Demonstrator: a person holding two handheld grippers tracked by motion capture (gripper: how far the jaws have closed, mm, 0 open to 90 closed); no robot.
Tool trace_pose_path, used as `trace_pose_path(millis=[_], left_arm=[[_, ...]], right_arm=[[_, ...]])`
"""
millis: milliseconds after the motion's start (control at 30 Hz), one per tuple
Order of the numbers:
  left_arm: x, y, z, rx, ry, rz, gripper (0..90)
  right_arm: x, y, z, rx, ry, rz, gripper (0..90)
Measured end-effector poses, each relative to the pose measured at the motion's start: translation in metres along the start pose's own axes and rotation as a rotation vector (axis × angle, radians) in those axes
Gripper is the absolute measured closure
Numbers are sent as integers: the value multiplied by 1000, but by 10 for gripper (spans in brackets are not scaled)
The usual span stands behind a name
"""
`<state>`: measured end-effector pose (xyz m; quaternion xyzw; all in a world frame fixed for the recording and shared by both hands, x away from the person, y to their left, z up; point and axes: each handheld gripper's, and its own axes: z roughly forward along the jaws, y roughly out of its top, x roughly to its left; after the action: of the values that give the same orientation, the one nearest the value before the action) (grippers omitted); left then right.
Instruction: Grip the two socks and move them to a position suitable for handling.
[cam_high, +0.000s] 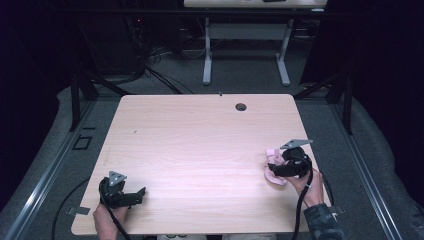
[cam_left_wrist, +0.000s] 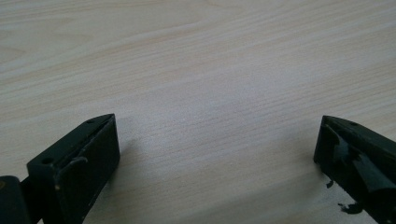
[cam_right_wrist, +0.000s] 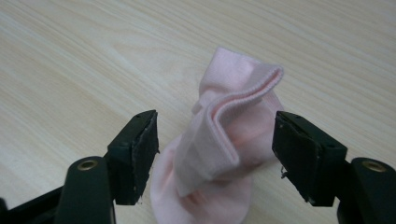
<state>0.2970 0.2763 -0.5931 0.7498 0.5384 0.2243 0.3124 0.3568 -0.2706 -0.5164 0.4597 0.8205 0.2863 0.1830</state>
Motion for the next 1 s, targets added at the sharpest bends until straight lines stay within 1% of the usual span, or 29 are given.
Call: trace_pose_path(millis=[33,100,133,200,233,267,333,367,467,600,633,667,700,767,800,833,900,1000], left_arm=[[0,0,0,0,0,0,1],[0,0,0,0,0,0,1],[0,0,0,0,0,0,1],[0,0,0,0,1,0,2],[0,0,0,0,1,0,2],[0,0,0,0,1,0,2],[0,0,0,0,2,0,2],[0,0,0,-1,2,-1,2],[0,0,0,-1,2,-1,2],[0,0,0,-1,2,-2,2],[0,0,0,-1,3,-2,2],[0,0,0,-1,3,-2,2],[0,0,0,-1,3,-2,2],[0,0,0,0,3,-3,2],[0,0,0,-1,3,-2,2],[0,0,0,-1,3,-2,2],[0,0,0,-1,3,-2,2],[0,0,0,-1,3,-2,2]], right_arm=[[0,1,3,4,1,-1,340],[-2,2,11,32,0,0,391],[-2,2,14,33,-6,4,432],[-4,1,22,63,-5,22,499],[-4,-1,25,61,-7,23,562],[-4,-2,27,68,-4,26,592],[-5,-4,28,64,16,47,668],[-5,-5,28,55,12,50,712],[-6,-6,25,25,20,57,785],[-8,-5,11,-23,33,76,803],[-8,-4,8,-45,42,83,803],[-9,-3,2,-43,40,80,802],[-9,-2,0,-61,43,86,802],[-9,1,-12,-96,45,85,802],[-8,2,-15,-104,42,87,802],[-8,3,-20,-115,52,86,802],[-6,6,-30,-128,55,76,804],[-1,10,-41,-150,85,72,803]])
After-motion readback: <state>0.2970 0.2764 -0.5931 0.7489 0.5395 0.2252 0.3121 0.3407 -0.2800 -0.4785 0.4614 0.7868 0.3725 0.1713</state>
